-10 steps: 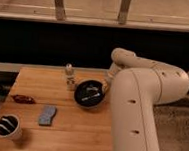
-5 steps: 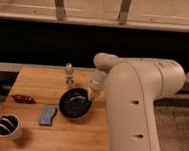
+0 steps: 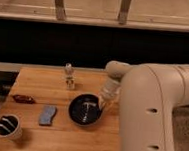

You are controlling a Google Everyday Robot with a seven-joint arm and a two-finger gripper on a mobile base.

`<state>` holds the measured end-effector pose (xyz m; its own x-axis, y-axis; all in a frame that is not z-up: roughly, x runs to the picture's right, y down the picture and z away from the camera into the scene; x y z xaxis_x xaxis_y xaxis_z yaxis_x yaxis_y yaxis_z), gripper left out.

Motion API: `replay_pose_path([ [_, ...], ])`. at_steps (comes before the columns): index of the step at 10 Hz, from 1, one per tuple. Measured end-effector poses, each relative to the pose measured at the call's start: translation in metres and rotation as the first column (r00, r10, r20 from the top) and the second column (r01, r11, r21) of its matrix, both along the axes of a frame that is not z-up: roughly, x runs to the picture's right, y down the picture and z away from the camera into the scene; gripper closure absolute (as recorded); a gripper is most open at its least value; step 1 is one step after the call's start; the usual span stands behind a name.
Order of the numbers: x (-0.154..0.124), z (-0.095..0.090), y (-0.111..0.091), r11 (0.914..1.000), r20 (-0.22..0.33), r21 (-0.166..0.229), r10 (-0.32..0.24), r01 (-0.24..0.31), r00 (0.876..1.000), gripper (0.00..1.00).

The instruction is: Drag the ceramic bowl in a circle

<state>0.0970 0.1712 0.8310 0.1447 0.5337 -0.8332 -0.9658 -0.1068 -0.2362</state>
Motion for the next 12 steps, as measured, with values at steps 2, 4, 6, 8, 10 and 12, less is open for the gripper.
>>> replay_pose_path([
  [2, 0.052, 0.008, -0.008, 0.9989, -0.071, -0.009, 0.046, -0.047, 0.996, 1.00],
  [4, 0.081, 0.020, -0.027, 0.9983, -0.092, 0.002, 0.057, -0.057, 0.994, 1.00],
  [6, 0.088, 0.029, -0.041, 0.9987, -0.089, 0.020, 0.049, -0.048, 0.995, 1.00],
  [8, 0.066, 0.040, -0.057, 0.9993, -0.058, 0.033, 0.016, -0.014, 0.998, 1.00],
  [10, 0.035, 0.046, -0.068, 0.9990, -0.025, 0.041, -0.018, 0.019, 1.000, 1.00],
  [12, -0.024, 0.043, -0.080, 0.9944, 0.047, 0.070, -0.083, 0.079, 0.995, 1.00],
])
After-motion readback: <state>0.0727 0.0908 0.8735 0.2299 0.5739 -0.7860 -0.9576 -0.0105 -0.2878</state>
